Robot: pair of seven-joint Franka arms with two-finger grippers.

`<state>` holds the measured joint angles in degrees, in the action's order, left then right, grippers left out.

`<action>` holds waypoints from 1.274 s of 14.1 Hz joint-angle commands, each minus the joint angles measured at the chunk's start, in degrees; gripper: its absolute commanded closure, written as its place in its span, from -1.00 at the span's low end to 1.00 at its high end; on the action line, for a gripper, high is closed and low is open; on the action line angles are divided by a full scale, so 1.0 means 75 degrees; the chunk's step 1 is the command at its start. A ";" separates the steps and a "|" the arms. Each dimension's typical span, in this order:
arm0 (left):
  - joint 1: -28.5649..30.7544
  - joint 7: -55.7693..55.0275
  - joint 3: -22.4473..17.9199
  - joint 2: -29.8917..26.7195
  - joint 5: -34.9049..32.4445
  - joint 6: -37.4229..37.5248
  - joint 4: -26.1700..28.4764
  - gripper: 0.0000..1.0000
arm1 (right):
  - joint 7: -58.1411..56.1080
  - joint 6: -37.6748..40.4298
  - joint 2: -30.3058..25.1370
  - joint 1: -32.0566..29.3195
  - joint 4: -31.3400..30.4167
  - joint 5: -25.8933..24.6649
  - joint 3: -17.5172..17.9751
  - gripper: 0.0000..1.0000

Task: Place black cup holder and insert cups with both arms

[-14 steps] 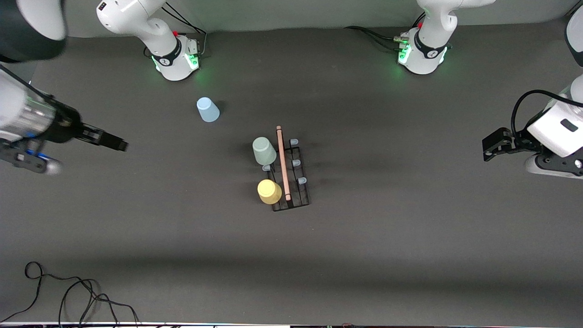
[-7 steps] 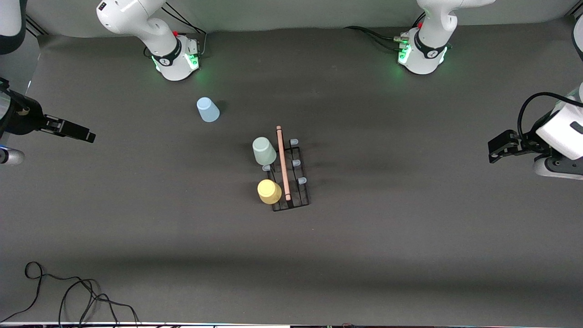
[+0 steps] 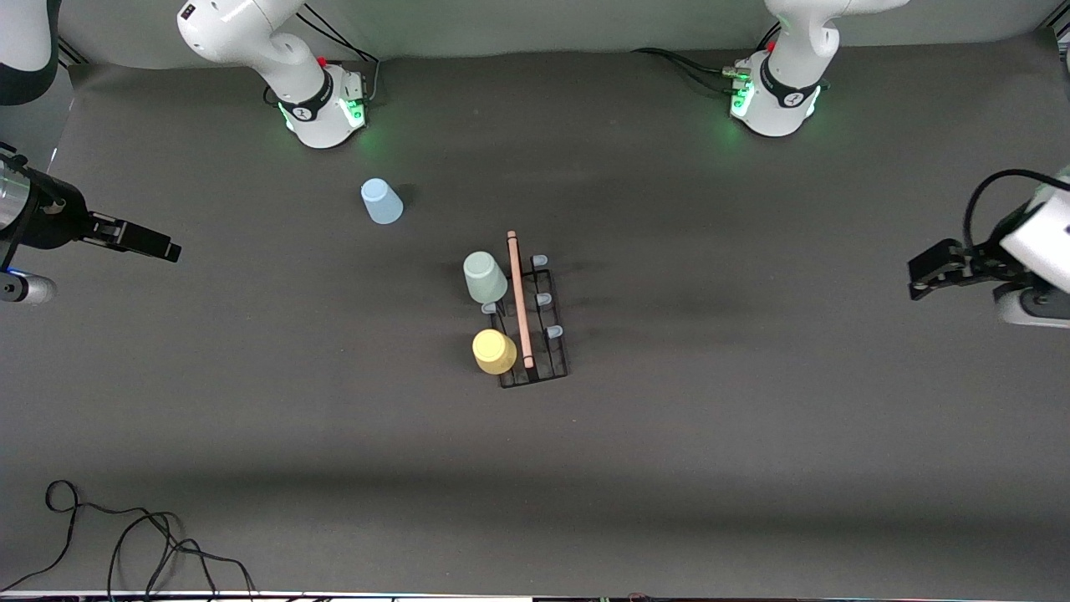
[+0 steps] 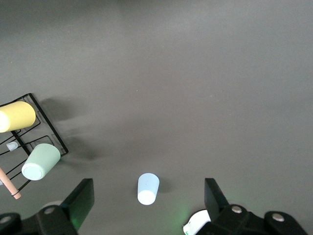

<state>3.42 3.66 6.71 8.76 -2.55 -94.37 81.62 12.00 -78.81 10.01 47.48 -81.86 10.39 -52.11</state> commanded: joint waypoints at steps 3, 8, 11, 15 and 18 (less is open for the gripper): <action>0.0059 0.0228 -0.0040 -0.0066 0.0058 0.0125 -0.0019 -1.00 | -0.0147 0.0044 -0.0361 -0.2760 -0.0065 -0.0785 0.3096 -1.00; 0.0305 0.0274 -0.0028 -0.0019 0.0303 0.0312 0.0098 -1.00 | -0.0508 -0.0014 -0.0819 -0.5671 -0.0440 -0.1292 0.6149 -0.99; 0.0340 0.0262 -0.0040 -0.0019 0.0610 0.0266 0.0180 -1.00 | -0.1117 -0.0913 -0.1438 -0.5825 -0.1455 -0.1409 0.6163 -1.00; 0.0329 0.0250 -0.0040 -0.0089 0.0458 0.0301 0.0145 -1.00 | -0.1155 -0.1421 -0.1781 -0.5803 -0.2047 -0.1409 0.6186 -1.00; 0.0154 0.0227 0.0030 -0.0136 0.0060 0.0289 0.0145 -1.00 | -0.1131 -0.1398 -0.1652 -0.5779 -0.1824 -0.1409 0.6186 -1.00</action>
<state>5.58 5.11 6.59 8.95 -0.03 -92.73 82.46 4.53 -88.25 -1.62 4.41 -95.12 1.14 -6.34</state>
